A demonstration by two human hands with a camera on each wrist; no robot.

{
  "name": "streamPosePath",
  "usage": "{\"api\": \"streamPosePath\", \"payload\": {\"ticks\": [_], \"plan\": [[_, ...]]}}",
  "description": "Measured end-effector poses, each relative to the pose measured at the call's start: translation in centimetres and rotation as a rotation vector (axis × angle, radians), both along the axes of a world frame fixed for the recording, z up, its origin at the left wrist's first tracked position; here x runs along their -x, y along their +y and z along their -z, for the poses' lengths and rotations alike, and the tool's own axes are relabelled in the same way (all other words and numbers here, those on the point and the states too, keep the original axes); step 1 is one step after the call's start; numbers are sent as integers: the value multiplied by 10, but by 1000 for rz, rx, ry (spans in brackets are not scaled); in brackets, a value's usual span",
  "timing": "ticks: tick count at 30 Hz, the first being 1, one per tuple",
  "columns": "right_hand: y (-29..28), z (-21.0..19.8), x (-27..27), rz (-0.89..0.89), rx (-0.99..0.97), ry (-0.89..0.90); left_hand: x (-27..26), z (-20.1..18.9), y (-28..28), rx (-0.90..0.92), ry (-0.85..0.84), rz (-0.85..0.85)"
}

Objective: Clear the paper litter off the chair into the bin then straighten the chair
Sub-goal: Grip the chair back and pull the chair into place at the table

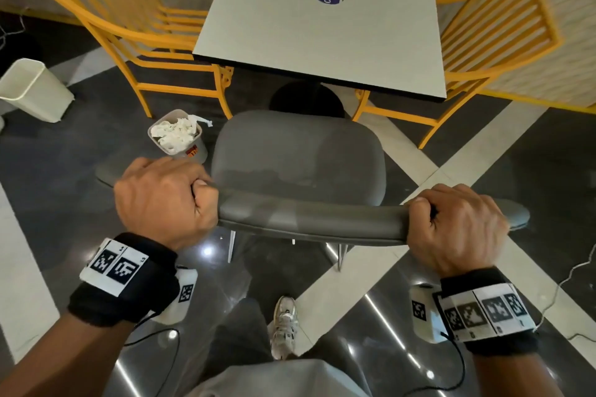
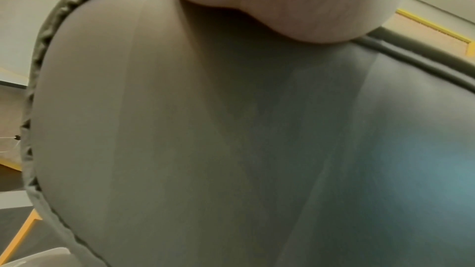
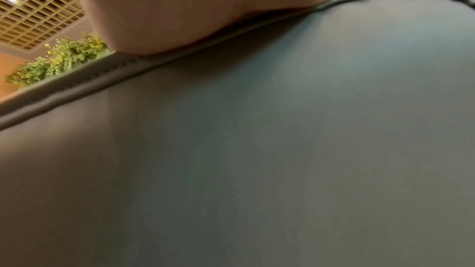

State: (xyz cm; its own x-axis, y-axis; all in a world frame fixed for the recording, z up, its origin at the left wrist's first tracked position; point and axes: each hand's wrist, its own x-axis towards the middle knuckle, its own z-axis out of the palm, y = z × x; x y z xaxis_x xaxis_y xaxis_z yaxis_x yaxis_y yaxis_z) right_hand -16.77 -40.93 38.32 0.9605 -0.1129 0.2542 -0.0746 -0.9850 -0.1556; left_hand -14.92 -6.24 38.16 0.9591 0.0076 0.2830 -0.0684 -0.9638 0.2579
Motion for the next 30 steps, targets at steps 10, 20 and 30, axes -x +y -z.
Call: {"api": "streamPosePath", "payload": {"ticks": [10, 20, 30], "plan": [[2, 0, -69, 20, -14, 23, -77, -2, 2, -20, 16, 19], [2, -4, -126, 7, -19, 0, -127, 2, 1, -46, -72, 54], [10, 2, -156, 20, -4, -40, -150, 6, 11, -51, -121, 42]]}}
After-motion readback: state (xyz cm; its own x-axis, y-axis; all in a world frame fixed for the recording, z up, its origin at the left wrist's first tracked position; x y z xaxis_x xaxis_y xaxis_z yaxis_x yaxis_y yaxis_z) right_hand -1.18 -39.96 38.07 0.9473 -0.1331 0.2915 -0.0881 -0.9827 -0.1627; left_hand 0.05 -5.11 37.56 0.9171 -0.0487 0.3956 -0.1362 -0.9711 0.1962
